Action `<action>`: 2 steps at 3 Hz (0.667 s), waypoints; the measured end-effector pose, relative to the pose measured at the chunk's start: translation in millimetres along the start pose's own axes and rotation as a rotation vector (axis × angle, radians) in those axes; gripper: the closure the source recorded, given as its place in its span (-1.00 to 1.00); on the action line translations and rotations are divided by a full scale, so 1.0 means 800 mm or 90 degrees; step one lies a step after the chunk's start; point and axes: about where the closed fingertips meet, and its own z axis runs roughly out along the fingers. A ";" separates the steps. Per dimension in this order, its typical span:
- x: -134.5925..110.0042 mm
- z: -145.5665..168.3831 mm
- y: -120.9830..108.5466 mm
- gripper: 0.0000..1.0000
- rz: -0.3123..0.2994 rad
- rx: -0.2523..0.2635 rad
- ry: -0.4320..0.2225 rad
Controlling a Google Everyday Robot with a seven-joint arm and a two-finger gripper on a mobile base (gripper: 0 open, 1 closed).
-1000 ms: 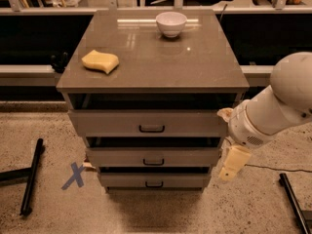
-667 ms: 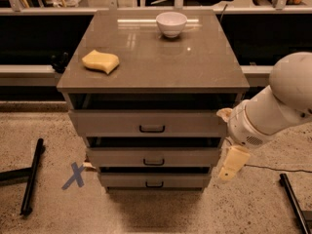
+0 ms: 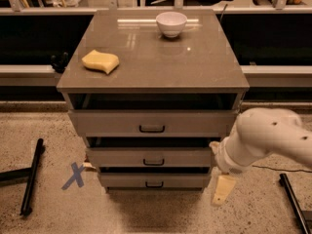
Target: Open middle drawer
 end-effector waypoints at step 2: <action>0.038 0.122 0.009 -1.00 -0.008 -0.037 -0.013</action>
Offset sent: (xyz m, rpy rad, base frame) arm 0.0005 -0.0046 -0.0818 0.0126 0.0292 0.0286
